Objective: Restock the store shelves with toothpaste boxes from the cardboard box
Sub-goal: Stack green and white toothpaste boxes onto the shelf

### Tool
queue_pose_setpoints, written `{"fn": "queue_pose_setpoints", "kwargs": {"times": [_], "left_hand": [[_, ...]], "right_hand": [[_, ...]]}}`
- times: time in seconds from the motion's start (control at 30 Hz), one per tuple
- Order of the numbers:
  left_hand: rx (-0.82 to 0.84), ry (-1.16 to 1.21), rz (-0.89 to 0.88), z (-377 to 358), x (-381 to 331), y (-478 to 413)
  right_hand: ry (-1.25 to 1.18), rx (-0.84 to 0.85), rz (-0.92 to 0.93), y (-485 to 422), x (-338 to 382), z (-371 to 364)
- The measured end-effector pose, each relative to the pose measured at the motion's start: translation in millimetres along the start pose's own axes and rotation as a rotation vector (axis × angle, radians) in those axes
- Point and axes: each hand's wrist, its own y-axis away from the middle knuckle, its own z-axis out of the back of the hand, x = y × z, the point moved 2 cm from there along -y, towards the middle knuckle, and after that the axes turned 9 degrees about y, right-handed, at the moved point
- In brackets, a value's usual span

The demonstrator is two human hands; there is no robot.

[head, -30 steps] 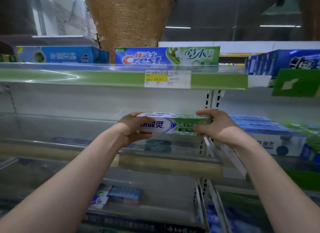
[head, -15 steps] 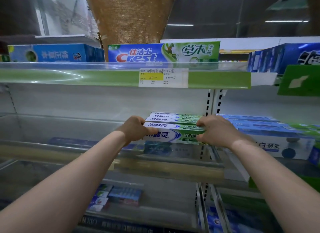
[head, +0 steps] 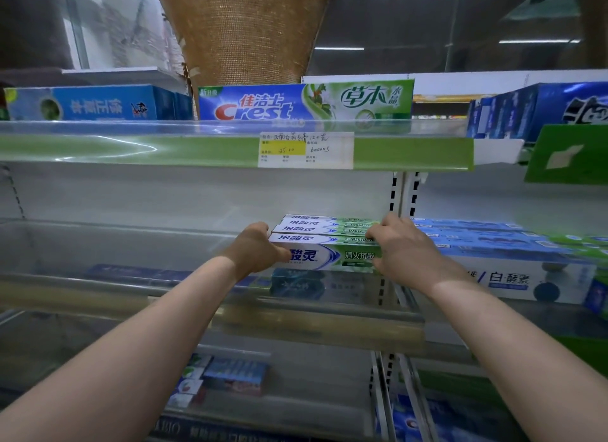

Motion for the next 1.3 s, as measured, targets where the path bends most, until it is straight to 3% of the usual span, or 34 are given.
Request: {"fn": "queue_pose_setpoints", "kwargs": {"times": [0.33, 0.5, 0.63, 0.8, 0.9, 1.0, 1.13, 1.23, 1.3], "left_hand": [[-0.108, -0.165, -0.042, -6.4, 1.4, -3.5], [-0.241, -0.522, -0.279, -12.7, -9.7, 4.5], [-0.280, -0.595, -0.382, -22.5, -13.9, 5.1], [-0.295, -0.604, -0.394, -25.8, -14.5, 4.8], [-0.228, -0.596, -0.343, -21.7, -22.9, 5.8], [-0.212, -0.426, -0.242, -8.8, -29.5, 11.1], [-0.454, 0.072, -0.097, 2.6, -26.1, 31.8], [-0.579, 0.544, -0.065, 11.8, -13.9, 65.3], [-0.682, 0.713, -0.058, 20.4, 1.3, 92.8]], "right_hand": [[0.117, -0.068, 0.004, -2.1, 8.0, 0.5], [0.130, -0.079, 0.027, -4.7, 14.5, 6.5], [0.007, -0.209, 0.066, -6.6, 27.9, 7.7], [0.012, -0.183, 0.002, -13.6, 32.0, 0.5], [0.013, -0.067, -0.021, -19.7, 33.1, 11.0], [-0.206, 0.042, -0.013, -20.5, 48.7, 26.9], [-0.587, -0.017, 0.011, -8.6, 91.3, 33.9], [-0.887, -0.031, 0.087, 9.9, 128.7, 28.7], [-1.035, -0.005, 0.152, 26.8, 154.7, 22.3]]}}
